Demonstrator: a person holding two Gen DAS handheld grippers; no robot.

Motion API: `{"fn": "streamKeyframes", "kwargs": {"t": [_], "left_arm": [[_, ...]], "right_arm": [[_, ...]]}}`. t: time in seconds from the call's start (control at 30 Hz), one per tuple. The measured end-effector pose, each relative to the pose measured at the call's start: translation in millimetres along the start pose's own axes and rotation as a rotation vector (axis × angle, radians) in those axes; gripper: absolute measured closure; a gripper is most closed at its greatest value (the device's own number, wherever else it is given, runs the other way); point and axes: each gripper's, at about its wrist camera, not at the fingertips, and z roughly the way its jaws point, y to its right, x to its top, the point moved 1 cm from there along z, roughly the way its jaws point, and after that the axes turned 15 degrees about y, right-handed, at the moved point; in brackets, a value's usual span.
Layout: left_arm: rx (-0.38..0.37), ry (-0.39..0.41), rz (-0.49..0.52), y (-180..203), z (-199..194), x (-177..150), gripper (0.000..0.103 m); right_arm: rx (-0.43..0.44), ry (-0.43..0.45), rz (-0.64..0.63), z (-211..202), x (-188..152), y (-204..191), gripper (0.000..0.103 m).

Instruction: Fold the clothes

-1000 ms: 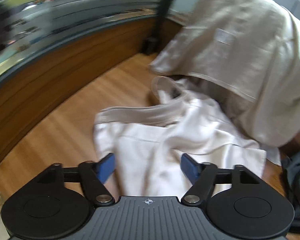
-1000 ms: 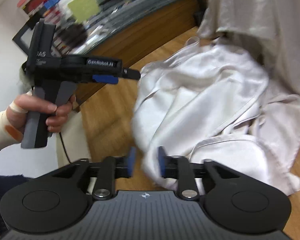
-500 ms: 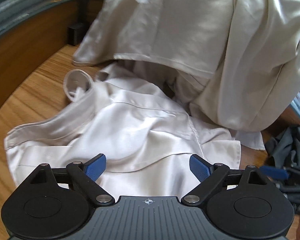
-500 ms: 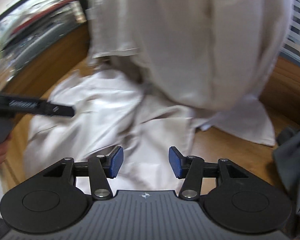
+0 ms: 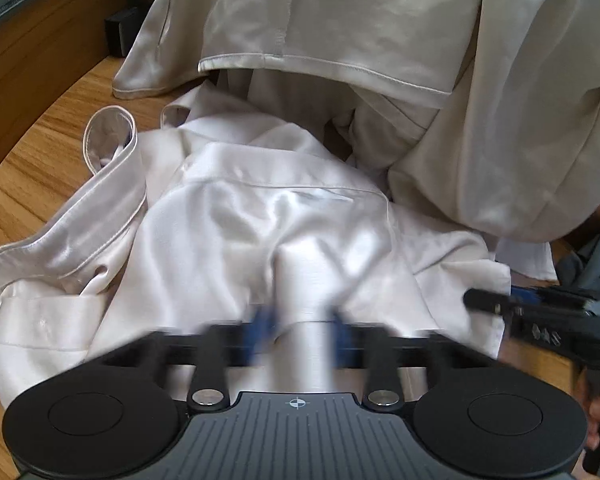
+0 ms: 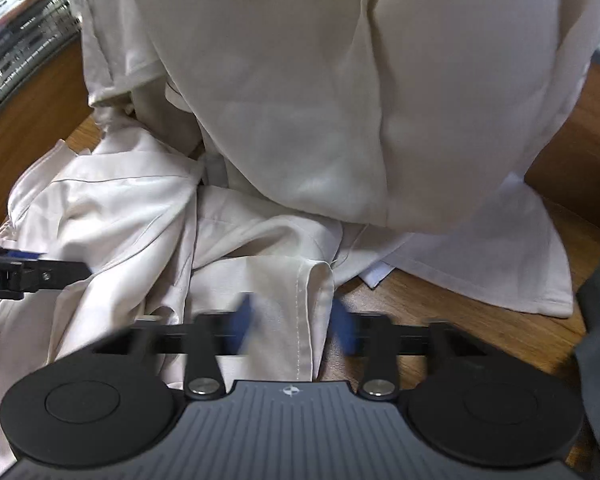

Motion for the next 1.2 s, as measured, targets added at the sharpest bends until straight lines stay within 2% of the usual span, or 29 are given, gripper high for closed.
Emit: {"fn": "streamKeyframes", "kwargs": {"t": [0.1,0.23,0.43,0.53,0.63,0.8,0.87,0.97,1.1,1.17,1.2], "left_arm": [[0.005,0.039,-0.032,-10,-25,-1,0.096],[0.047,0.099,-0.067,-37,-70,-8,0.097],[0.139,0.077,-0.069,-89,-112,-38,0.098],[0.167,0.053,-0.065,-110,-127,-54,0.098],[0.156,0.047,-0.037,-110,-137,-64,0.098],[0.137,0.034,-0.004,-103,-147,-77,0.098],[0.147,0.031,-0.006,-107,-156,-85,0.098],[0.181,0.026,-0.02,-120,-171,-97,0.098],[0.252,0.001,-0.051,-140,-190,-117,0.098],[0.288,-0.007,-0.065,-147,-197,-125,0.098],[0.308,-0.009,-0.073,-151,-200,-129,0.098]], "right_arm": [[-0.031,0.035,0.017,-10,-1,-1,0.098],[-0.113,0.117,0.019,-46,-6,-2,0.099],[-0.296,0.227,0.091,-128,-32,19,0.1],[-0.4,0.262,0.152,-178,-58,36,0.1],[-0.498,0.274,0.21,-224,-88,51,0.1],[-0.639,0.223,0.287,-286,-149,71,0.1],[-0.66,0.177,0.319,-301,-173,76,0.1],[-0.646,0.119,0.343,-317,-203,71,0.099],[-0.591,0.113,0.348,-315,-210,55,0.094],[-0.571,0.134,0.307,-309,-200,41,0.07],[-0.552,0.145,0.284,-304,-192,34,0.066]]}}
